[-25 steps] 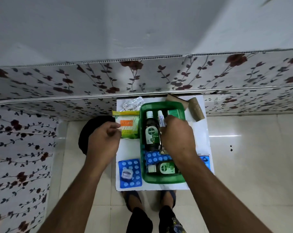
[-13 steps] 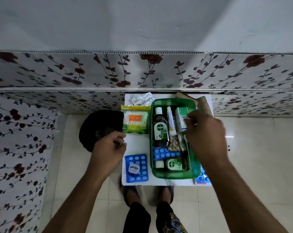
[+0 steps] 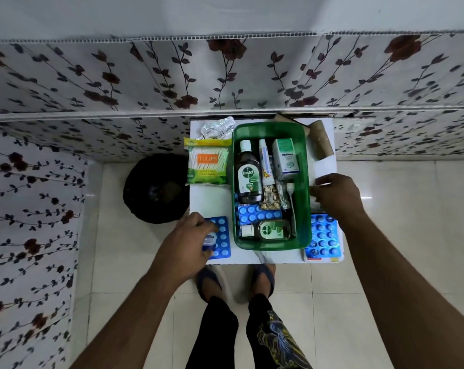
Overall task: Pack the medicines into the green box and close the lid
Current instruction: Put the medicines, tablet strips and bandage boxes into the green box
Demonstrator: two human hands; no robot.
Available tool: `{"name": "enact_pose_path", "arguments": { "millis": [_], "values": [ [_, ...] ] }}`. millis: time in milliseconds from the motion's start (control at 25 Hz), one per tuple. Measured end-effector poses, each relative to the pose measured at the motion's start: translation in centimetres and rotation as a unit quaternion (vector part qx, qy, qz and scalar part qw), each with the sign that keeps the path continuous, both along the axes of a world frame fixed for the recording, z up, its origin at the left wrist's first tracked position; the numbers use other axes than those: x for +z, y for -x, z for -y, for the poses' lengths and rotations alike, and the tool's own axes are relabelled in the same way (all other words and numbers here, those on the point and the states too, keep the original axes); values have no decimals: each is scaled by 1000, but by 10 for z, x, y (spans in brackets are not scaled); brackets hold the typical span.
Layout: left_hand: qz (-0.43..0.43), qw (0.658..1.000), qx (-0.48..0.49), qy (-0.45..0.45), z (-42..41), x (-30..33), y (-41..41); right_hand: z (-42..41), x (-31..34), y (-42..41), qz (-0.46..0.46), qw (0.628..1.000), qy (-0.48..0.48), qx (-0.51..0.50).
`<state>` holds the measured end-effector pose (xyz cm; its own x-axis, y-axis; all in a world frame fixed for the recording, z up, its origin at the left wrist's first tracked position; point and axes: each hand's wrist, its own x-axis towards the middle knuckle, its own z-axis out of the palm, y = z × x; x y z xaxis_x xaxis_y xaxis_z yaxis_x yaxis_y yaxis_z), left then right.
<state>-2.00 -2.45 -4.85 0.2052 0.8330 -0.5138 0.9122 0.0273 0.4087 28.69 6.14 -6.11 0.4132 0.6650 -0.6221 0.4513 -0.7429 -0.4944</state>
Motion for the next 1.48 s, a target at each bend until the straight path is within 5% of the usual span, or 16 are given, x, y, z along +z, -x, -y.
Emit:
{"name": "enact_pose_path", "arguments": {
  "millis": [120,320,400,560,840,960,1200,1480],
  "values": [
    [1,1000,-13,-17,0,5,-2,4,0,-6,-50,998,2,-36],
    [88,969,134,-188,-27,74,-21,17,25,-15,-70,990,-59,-106],
    [114,965,102,-214,-55,93,-52,21,40,-15,-78,983,-97,-135],
    [31,990,-19,-133,-108,74,-111,22,64,-10,-98,971,-140,-165],
    [11,996,-64,-63,-100,43,-138,11,81,-7,-84,977,-146,-129],
    [58,994,-33,-92,-100,55,-120,8,90,9,-77,981,-154,-93],
    [125,953,207,-183,-92,66,-36,-5,73,87,-6,987,-99,125],
    [132,951,238,-148,-77,35,-1,-36,31,114,78,968,-93,218]
  ]
}}
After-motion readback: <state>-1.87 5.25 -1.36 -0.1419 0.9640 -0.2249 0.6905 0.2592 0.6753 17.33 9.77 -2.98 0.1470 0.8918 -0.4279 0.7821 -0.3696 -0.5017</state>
